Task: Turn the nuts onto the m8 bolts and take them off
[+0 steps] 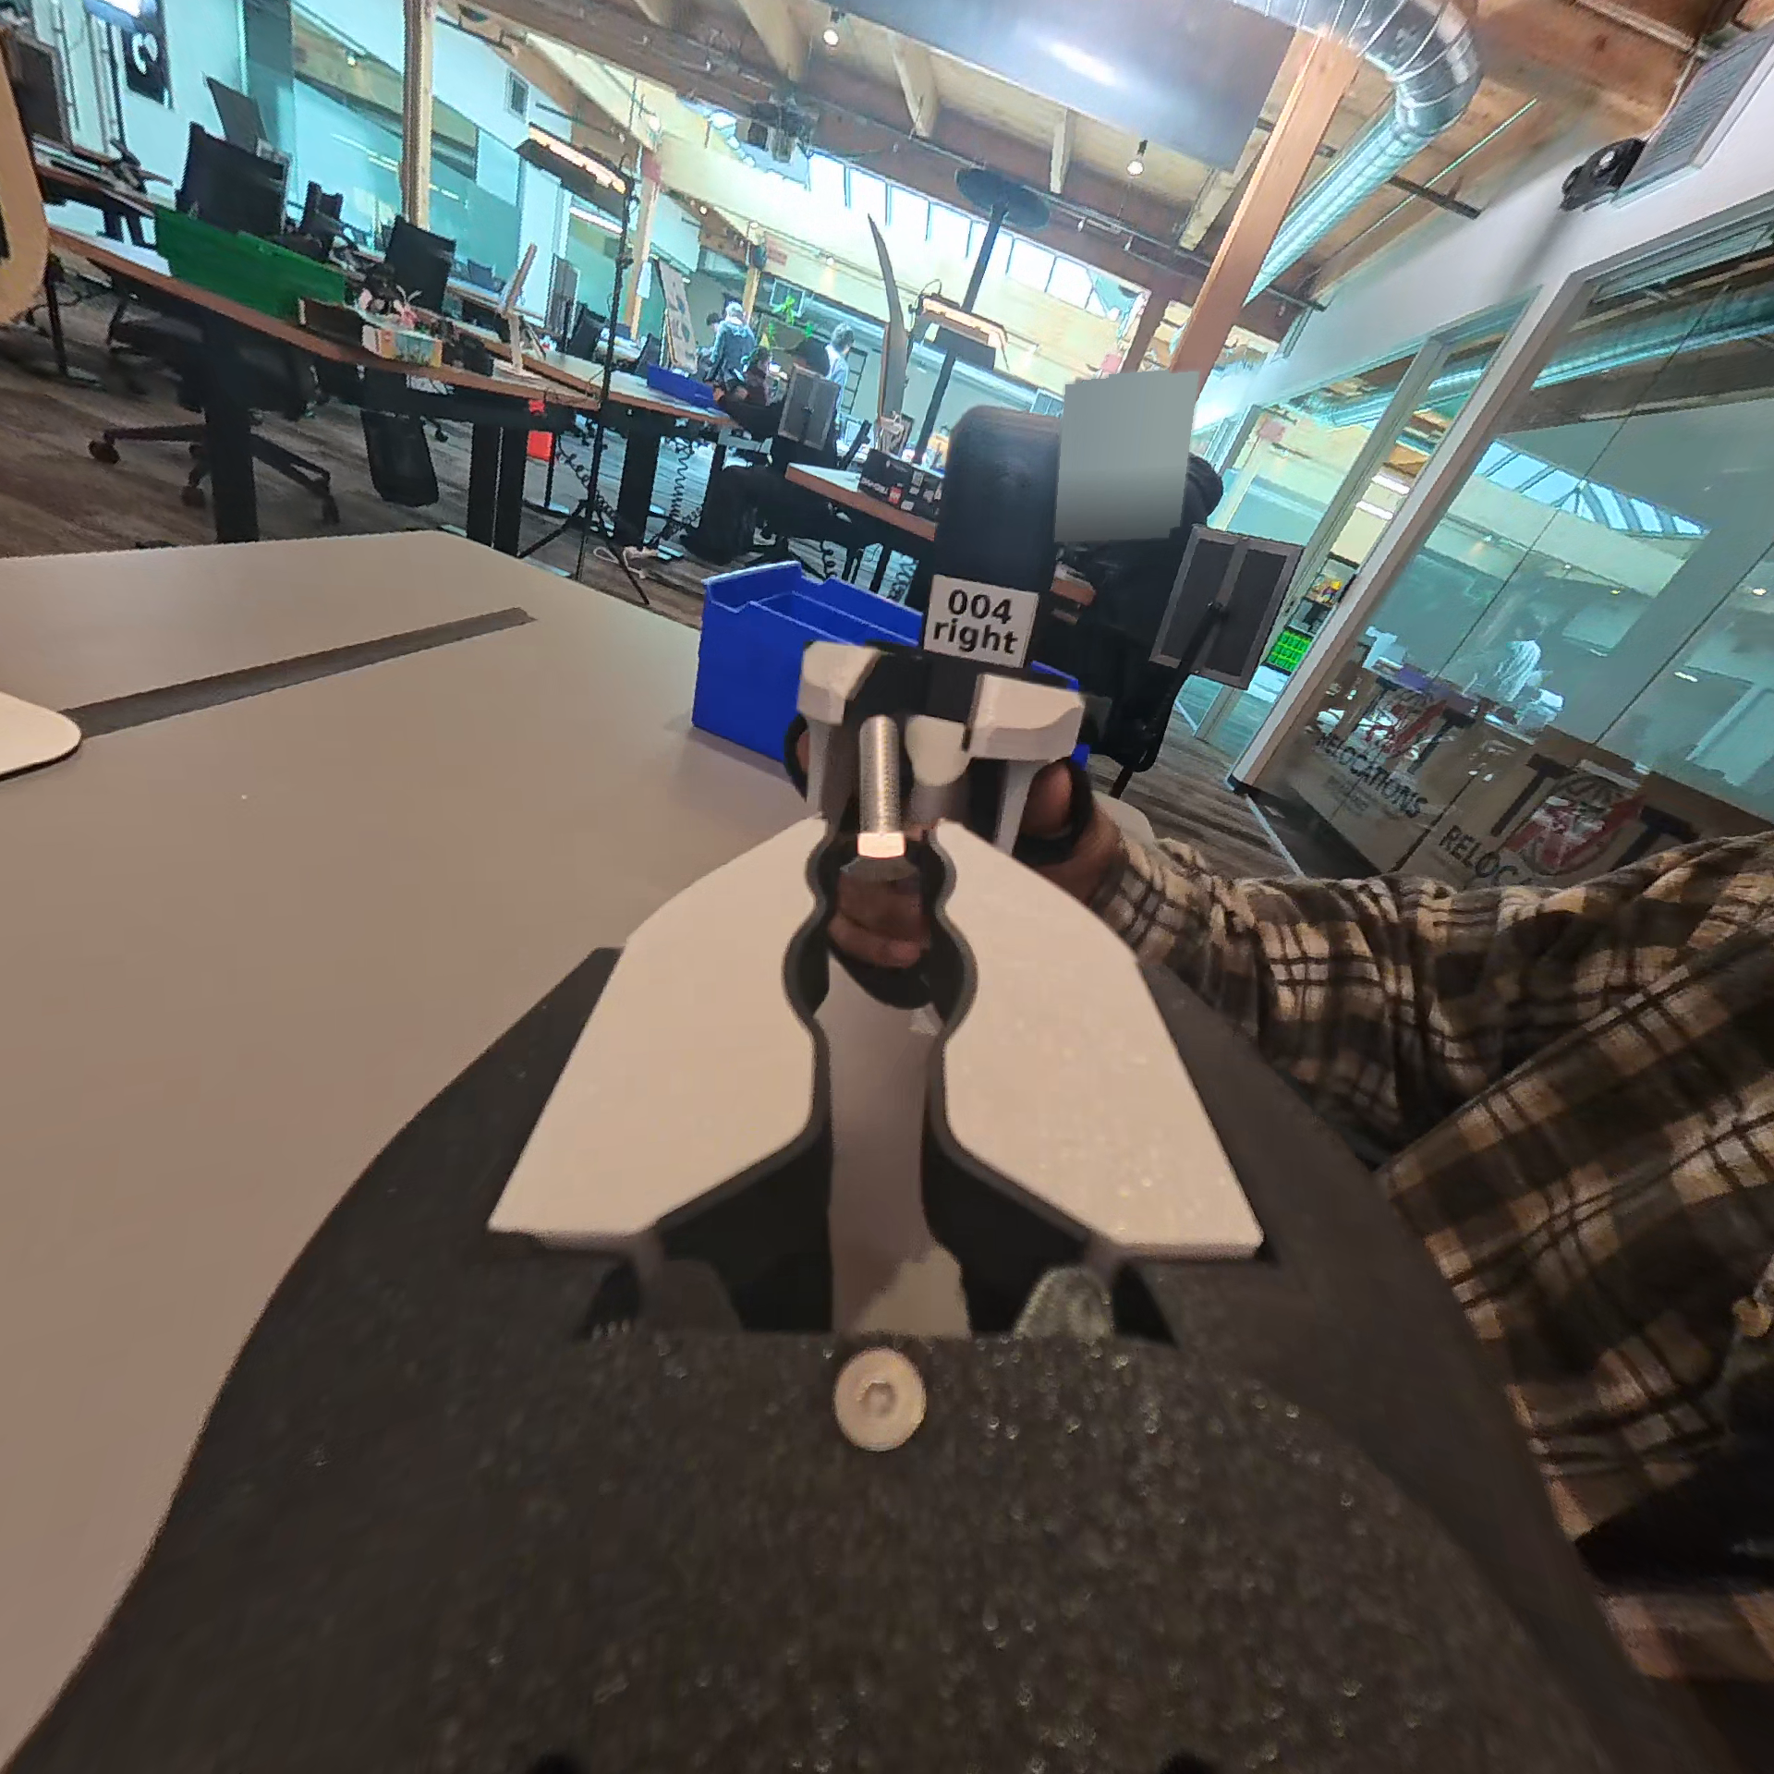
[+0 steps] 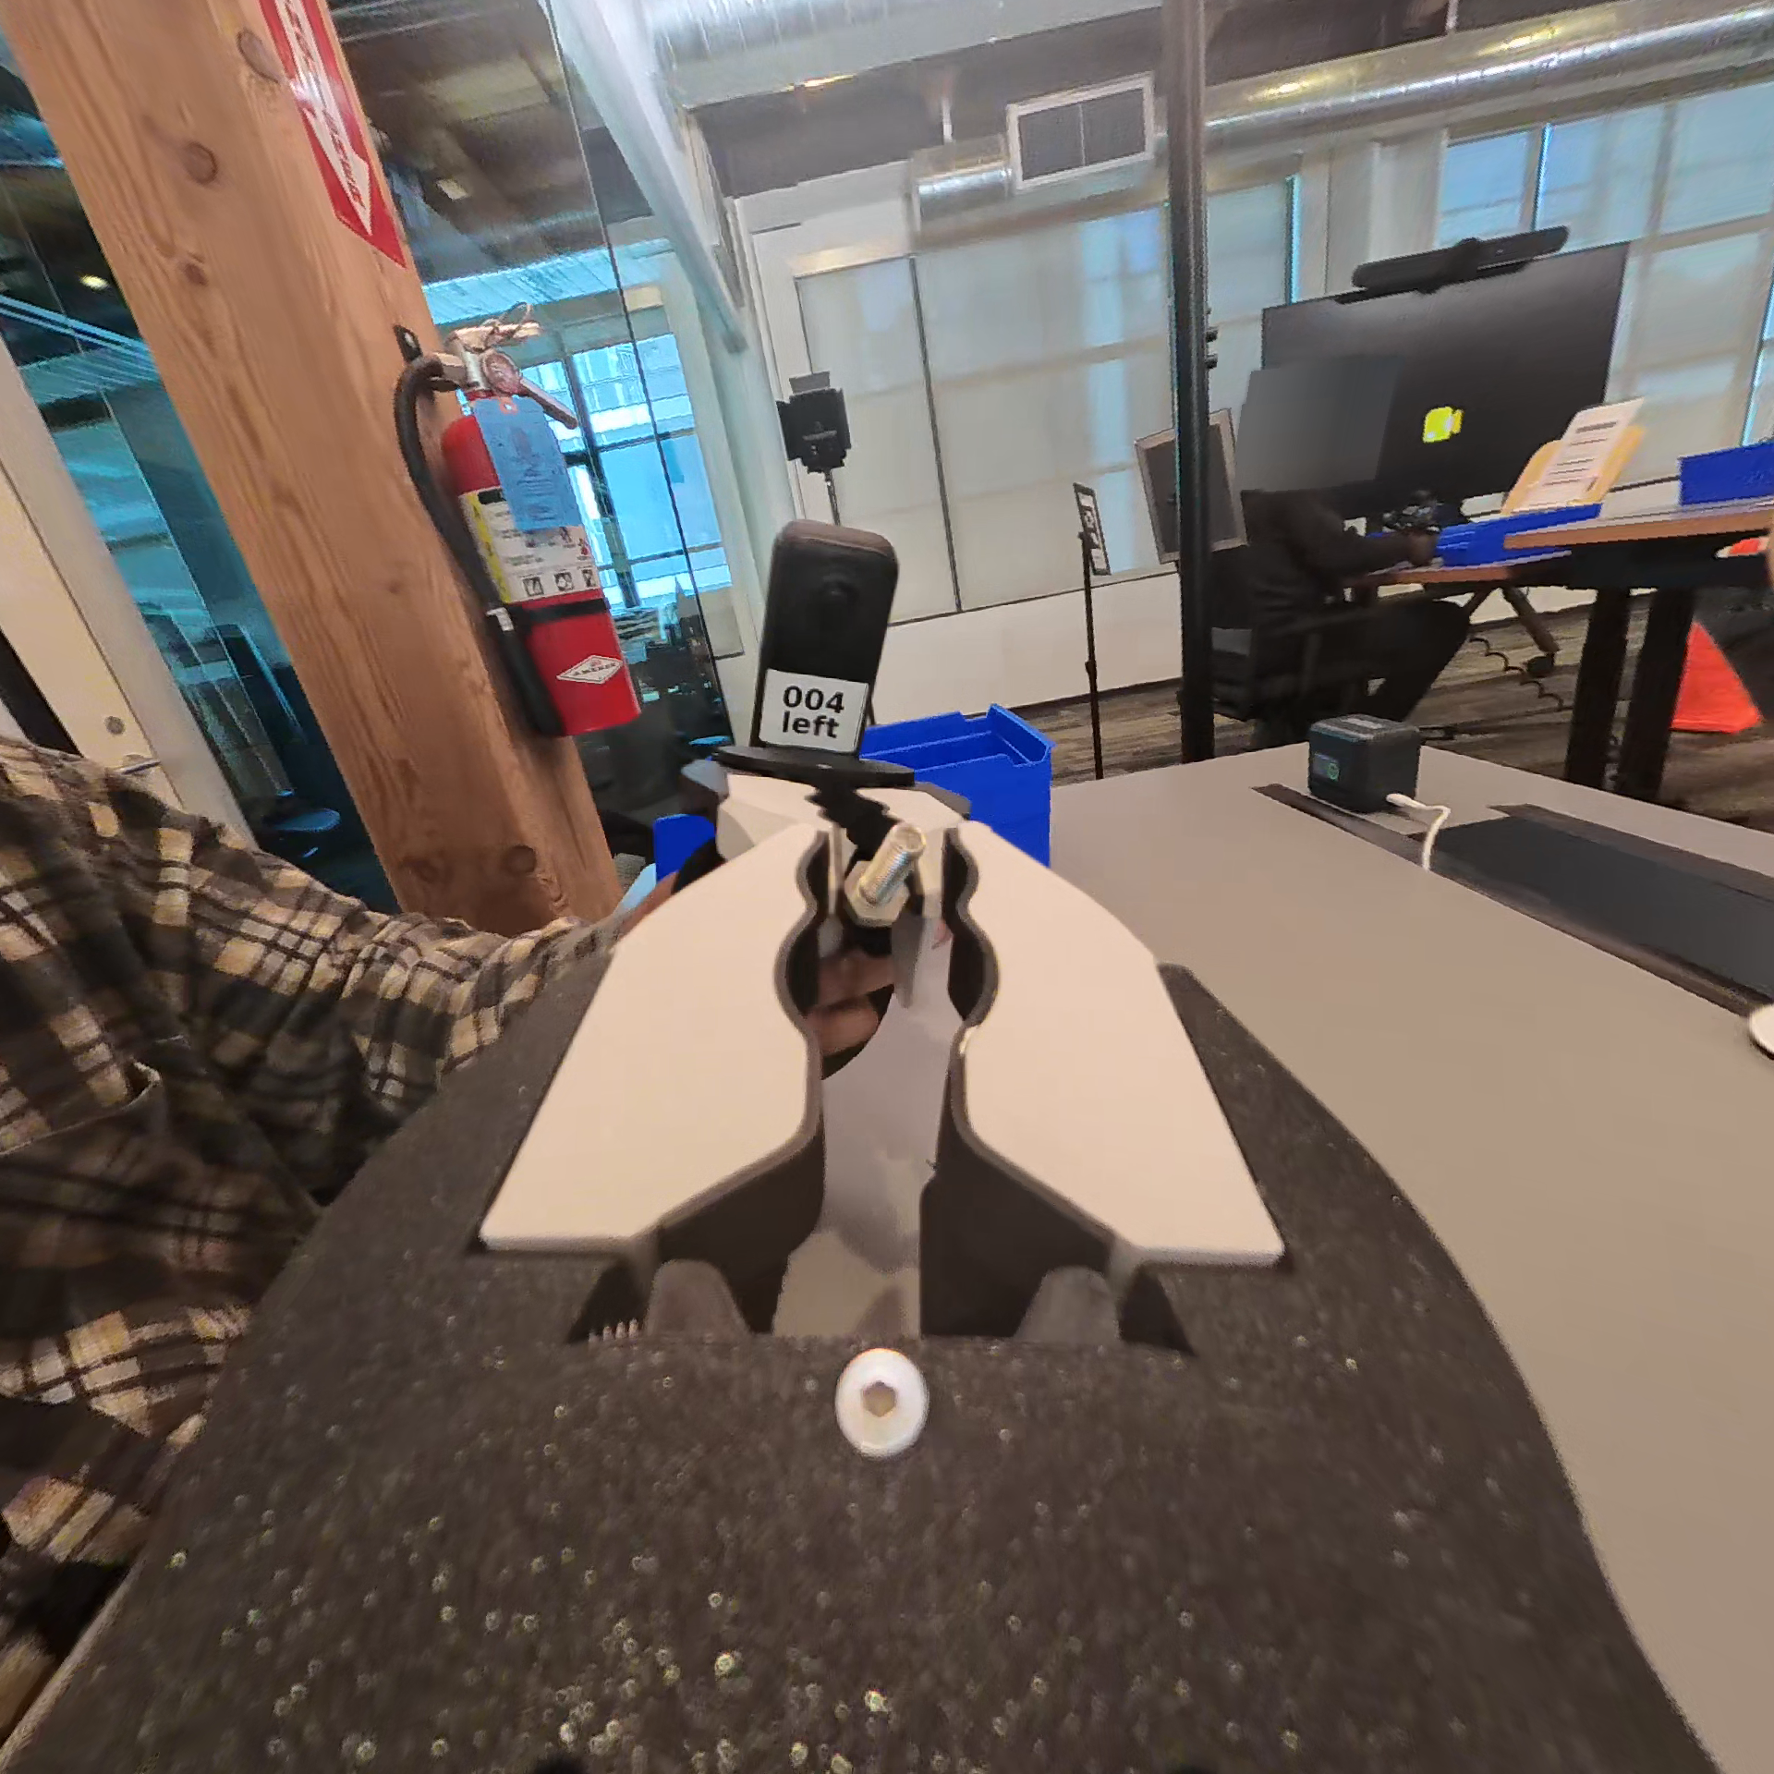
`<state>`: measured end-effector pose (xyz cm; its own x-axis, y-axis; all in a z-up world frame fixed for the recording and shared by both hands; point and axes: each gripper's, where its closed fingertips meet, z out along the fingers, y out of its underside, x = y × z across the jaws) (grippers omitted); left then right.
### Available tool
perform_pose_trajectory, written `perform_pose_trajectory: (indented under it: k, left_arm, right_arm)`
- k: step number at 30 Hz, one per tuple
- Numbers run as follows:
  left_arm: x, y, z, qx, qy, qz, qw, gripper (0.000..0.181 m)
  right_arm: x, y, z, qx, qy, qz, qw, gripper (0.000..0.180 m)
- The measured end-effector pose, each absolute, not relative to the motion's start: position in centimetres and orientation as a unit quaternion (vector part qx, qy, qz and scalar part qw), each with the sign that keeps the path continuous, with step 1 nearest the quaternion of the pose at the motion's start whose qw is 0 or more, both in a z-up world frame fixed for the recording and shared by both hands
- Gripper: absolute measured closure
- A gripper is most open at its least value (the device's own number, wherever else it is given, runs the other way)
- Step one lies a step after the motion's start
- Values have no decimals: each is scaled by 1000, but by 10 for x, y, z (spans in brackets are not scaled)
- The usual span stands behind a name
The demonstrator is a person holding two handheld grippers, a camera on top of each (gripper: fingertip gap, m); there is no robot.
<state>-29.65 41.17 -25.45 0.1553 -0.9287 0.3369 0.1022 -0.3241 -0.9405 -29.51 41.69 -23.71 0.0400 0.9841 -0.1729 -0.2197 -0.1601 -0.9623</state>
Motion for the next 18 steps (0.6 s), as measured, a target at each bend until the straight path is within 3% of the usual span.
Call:
perform_pose_trajectory:
  k: [13, 18]
  left_arm:
    - [-298, 407, -252, -596, 355, -555, 459, 165]
    - [-296, 413, -269, -629, 391, -494, 456, 143]
  right_arm:
    - [-312, 414, -234, -503, -451, 558, 482, 172]
    - [-319, 415, -235, -542, -526, 499, 424, 173]
